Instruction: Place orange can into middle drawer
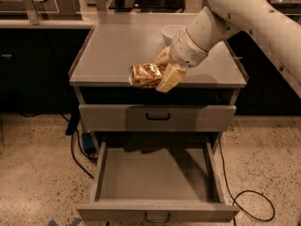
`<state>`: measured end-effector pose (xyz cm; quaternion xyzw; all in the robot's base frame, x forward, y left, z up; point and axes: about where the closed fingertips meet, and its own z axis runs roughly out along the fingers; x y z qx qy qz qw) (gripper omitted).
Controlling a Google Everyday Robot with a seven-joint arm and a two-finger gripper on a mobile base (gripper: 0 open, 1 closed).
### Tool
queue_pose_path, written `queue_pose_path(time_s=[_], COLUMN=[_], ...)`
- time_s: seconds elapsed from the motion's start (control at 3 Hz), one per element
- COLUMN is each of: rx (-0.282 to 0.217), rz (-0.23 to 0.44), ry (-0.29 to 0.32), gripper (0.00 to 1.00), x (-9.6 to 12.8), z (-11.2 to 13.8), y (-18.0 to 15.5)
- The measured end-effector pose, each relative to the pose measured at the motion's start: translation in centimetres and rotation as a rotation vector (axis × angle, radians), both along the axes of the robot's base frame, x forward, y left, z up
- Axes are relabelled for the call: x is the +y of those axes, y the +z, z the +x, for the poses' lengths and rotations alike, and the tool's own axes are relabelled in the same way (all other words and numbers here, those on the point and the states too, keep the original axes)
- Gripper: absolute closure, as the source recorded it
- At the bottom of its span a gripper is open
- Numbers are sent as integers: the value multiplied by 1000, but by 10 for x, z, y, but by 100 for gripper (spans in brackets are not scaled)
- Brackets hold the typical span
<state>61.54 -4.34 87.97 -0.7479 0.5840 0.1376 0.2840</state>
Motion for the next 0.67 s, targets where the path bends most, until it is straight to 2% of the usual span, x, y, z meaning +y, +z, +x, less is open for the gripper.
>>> queue_pose_path(time_s=[0.33,0.67], rx=[4,7], rz=[11,1], ry=[0,-10], gripper=[100,100], x=[2,5], z=[1,-15], y=[-3,-21])
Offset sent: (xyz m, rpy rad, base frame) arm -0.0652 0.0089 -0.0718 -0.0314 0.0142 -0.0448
